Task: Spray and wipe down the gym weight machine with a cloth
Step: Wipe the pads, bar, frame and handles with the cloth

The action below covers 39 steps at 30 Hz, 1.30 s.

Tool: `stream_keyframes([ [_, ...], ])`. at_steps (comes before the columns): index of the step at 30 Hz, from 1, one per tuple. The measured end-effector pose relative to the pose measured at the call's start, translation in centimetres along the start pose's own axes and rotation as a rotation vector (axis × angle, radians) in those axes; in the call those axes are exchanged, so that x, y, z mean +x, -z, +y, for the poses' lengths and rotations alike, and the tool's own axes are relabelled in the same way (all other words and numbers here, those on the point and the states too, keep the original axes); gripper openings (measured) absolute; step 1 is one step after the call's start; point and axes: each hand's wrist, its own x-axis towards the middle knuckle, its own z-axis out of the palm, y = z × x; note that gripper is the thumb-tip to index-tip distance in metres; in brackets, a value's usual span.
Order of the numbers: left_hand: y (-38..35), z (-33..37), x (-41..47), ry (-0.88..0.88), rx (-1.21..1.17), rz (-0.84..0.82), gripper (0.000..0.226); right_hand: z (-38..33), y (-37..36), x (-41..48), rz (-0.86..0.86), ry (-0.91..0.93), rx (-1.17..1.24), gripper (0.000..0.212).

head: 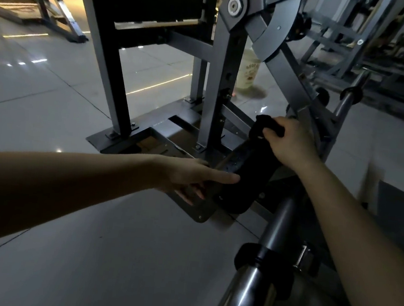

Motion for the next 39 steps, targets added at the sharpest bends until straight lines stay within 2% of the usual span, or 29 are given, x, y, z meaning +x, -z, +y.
stream_keyframes([
  [3, 0.1, -1.4, 0.2, 0.049, -0.137, -0.174, 0.083, -0.2, 0.1, -1.2, -0.031, 0.015, 0.046, 0.033],
  [6, -0.4, -1.3, 0.7, 0.012, -0.200, -0.223, 0.072, -1.0, -0.7, -2.9, -0.079, 0.039, -0.112, 0.052],
  [10, -0.9, -0.8, 0.2, 0.002, -0.159, -0.129, 0.061, -3.5, -0.5, -6.0, -0.105, 0.185, -0.011, 0.029],
  [13, -1.4, -0.2, 0.1, -0.045, -0.052, -0.008, 0.056, -5.8, 0.0, -9.2, -0.199, 0.187, 0.158, 0.019],
  [17, -2.1, -0.1, 0.9, -0.070, 0.022, 0.151, 0.059, -6.2, 0.6, -11.3, -0.209, 0.170, 0.261, 0.022],
  [21, -2.4, 0.0, 0.6, -0.094, 0.077, 0.173, 0.064, -4.7, 0.5, -10.1, -0.200, 0.253, 0.088, 0.035],
  [24, -2.4, 0.5, 0.0, -0.078, 0.123, 0.197, 0.062, -2.8, -0.5, -6.1, -0.105, 0.205, -0.062, 0.038],
  [28, -2.3, 0.7, -0.3, -0.077, 0.214, 0.157, 0.066, -0.2, -1.3, 0.3, -0.012, -0.007, -0.156, 0.037],
  [30, -1.5, 0.5, -0.5, -0.092, 0.159, 0.098, 0.067, 0.2, -2.0, 1.4, 0.033, -0.033, -0.208, 0.036],
  [32, -0.3, 0.0, -0.6, -0.076, 0.044, -0.013, 0.070, -0.2, -2.5, 1.1, 0.049, -0.021, -0.268, 0.037],
  [35, 1.0, -0.7, -0.2, -0.034, -0.113, -0.208, 0.065, -1.4, -1.6, -1.2, 0.039, 0.039, -0.226, 0.038],
  [37, 1.0, -0.5, 0.1, -0.047, -0.154, -0.257, 0.057, -3.0, -0.9, -3.6, 0.000, 0.117, -0.183, 0.034],
  [39, 0.8, -0.2, 0.2, -0.048, -0.143, -0.236, 0.055, -5.1, -0.5, -6.4, -0.082, 0.162, -0.057, 0.027],
])
